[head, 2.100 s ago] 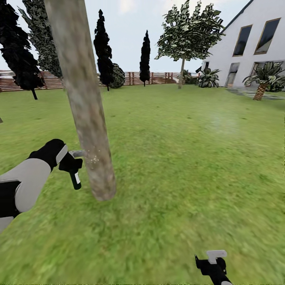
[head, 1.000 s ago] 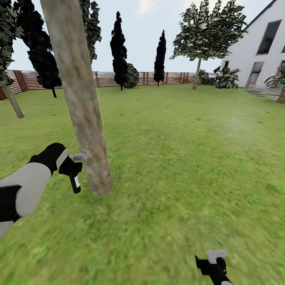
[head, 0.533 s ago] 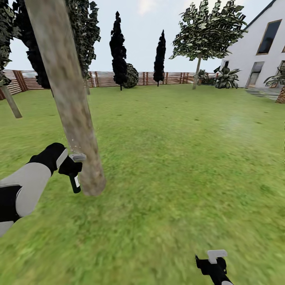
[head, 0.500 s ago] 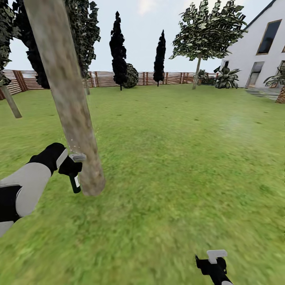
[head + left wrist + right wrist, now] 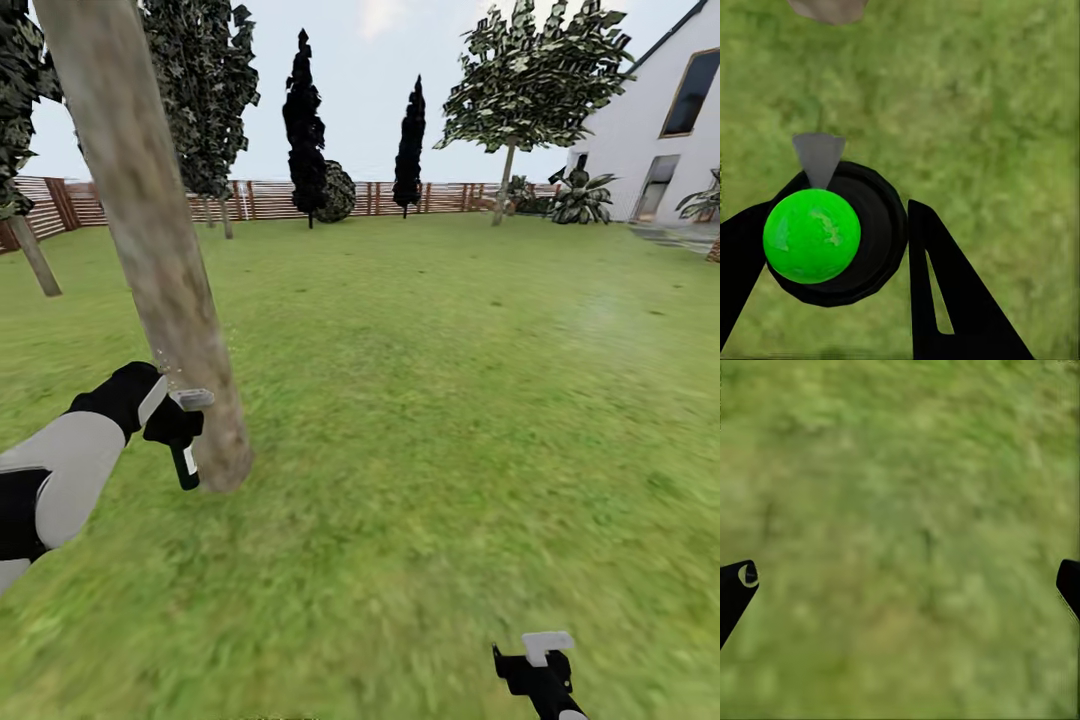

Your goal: In the garden, pick up the pesticide atomizer on the floor and spray pesticide onto both trees until each tree trunk is fully covered.

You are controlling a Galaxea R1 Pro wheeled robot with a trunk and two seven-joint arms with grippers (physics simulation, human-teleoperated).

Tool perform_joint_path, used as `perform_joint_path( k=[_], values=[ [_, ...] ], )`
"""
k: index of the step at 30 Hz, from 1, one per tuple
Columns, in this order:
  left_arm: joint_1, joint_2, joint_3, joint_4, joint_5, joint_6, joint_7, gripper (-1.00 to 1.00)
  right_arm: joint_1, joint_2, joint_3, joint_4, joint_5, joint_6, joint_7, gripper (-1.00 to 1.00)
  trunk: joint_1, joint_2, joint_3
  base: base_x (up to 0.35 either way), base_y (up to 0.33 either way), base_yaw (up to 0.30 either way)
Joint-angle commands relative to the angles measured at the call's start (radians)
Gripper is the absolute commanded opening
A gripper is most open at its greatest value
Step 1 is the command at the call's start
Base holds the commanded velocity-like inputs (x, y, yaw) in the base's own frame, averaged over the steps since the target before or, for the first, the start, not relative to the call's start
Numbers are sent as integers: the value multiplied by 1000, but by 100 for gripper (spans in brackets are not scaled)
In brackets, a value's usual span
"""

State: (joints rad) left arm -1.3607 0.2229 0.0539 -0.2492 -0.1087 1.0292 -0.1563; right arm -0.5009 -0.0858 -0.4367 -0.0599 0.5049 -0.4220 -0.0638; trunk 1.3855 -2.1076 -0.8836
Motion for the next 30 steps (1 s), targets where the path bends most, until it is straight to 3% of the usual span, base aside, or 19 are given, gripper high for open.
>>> perform_joint_path(
  k=[1, 3, 5, 12, 16, 30],
  values=[
    [0, 7, 6, 1, -10, 3, -6, -100, -1, 0, -5, 2, 11, -4, -5, 100, 0, 0, -1, 0, -271, 251],
    [4, 35, 6, 5, -10, 2, -1, -100, -1, 0, -5, 2, 11, -4, -5, 100, 0, 0, -1, 21, -267, 268],
    [23, 43, 6, 2, -12, 1, 5, -100, -1, 0, -5, 2, 11, -3, -5, 100, 0, 0, -1, 88, -266, 267],
    [37, 37, -4, -5, -14, 1, 25, -100, -1, 0, -5, 2, 11, -3, -5, 100, 0, 0, -1, 177, -231, 43],
    [37, 37, 3, -5, -13, 1, 66, -100, -1, 0, -5, 2, 11, -3, -5, 100, 0, 0, -1, 272, -155, 1],
    [50, 48, 10, -8, -7, -5, 139, -100, -1, 0, -5, 2, 11, -3, -5, 100, 0, 0, -1, 42, -13, 1]
  ],
)
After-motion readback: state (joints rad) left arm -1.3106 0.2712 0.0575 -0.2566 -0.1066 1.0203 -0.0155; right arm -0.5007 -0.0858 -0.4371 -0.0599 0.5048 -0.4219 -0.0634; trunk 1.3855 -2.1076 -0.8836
